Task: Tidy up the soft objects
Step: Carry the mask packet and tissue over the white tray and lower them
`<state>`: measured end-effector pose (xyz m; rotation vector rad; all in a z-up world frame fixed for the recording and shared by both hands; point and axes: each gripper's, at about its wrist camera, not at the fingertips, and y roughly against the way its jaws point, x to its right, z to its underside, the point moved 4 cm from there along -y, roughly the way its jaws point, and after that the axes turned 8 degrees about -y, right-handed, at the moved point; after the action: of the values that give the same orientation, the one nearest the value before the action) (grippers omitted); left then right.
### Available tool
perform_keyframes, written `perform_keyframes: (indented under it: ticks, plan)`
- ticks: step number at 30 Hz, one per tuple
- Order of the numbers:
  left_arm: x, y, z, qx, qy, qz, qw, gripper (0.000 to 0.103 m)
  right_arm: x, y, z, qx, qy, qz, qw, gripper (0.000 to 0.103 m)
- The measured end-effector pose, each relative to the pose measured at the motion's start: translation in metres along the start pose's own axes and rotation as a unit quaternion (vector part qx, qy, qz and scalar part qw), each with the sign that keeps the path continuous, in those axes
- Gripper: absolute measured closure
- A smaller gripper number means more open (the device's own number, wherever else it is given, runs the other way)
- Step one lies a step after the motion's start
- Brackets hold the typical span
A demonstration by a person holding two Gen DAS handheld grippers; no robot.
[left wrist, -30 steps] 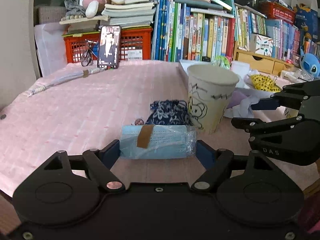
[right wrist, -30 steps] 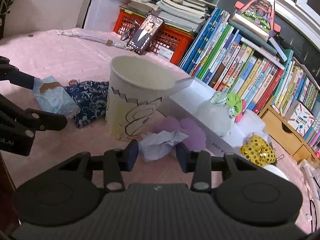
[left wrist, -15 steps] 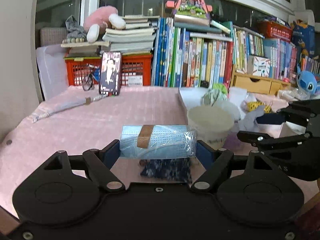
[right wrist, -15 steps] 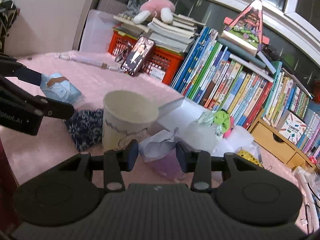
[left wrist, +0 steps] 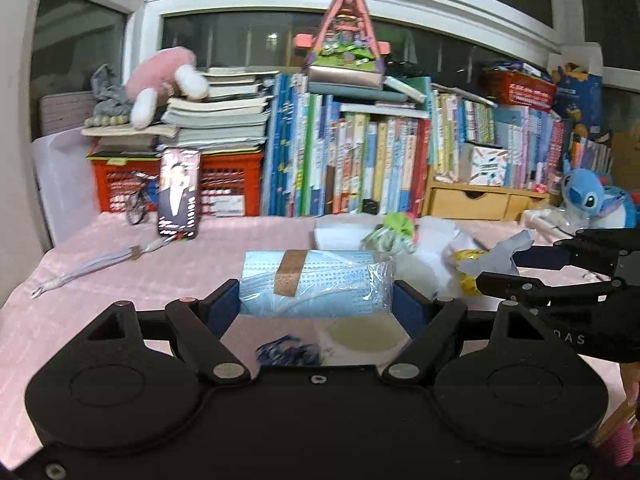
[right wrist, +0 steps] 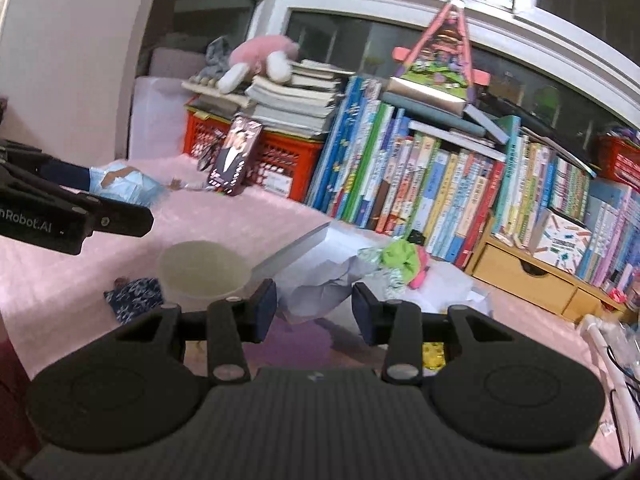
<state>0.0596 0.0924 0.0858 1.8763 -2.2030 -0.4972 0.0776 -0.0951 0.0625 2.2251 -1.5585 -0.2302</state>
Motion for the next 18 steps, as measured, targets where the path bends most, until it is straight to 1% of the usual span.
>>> perform_keyframes:
  ticks: [11,18]
  plan:
    - [0.040,-0.025,-0.049,0.000,-0.026,0.051,0.9984,0.024,0.059,0.006,-0.015,-0.001,-0.058,0.034,0.998,0.045]
    - [0.061,-0.057,-0.078,-0.028,-0.030,0.080,0.9959,0.024,0.097,-0.003,-0.026,-0.012,-0.105,0.043,0.993,0.045]
